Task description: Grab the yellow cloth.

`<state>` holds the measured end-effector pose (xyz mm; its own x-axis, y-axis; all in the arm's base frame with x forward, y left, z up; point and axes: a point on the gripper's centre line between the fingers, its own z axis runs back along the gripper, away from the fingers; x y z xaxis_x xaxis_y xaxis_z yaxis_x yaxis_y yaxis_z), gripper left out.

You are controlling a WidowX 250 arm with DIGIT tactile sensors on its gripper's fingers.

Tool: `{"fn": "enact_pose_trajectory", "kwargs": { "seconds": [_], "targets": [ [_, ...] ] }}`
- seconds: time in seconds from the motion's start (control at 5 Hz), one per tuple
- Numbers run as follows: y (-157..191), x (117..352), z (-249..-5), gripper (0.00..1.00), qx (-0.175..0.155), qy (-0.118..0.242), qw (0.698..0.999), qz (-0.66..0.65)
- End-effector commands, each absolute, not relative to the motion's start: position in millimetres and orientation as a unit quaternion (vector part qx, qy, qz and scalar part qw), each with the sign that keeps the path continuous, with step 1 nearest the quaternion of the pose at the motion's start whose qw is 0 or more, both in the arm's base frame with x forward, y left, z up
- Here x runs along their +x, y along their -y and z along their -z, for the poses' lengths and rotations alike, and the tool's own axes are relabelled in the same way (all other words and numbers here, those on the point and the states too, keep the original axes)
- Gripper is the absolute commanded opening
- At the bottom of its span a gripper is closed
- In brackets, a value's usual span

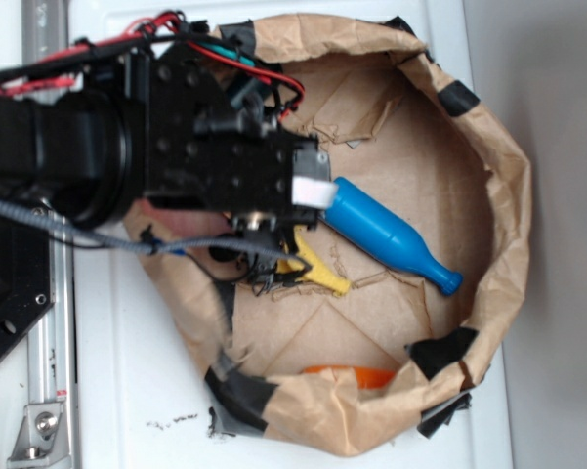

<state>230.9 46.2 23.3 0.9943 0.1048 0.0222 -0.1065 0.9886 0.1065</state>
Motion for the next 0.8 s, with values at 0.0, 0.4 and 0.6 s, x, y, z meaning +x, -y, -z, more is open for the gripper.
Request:
{"fn": "enact_pose_trajectory", "kwargs": {
  "seconds": [0.0, 0.4, 0.6],
  "targets": [
    [-62.4, 247.3, -105.9, 0.0, 0.021, 0.084, 0.991, -0.104],
    [-48.8, 253.9, -183.4, 0.0, 0.002, 0.07, 0.99, -0.121],
    [-41.2, 247.4, -181.1, 0.0, -0.016, 0.036, 0.99, -0.133]
  ]
}}
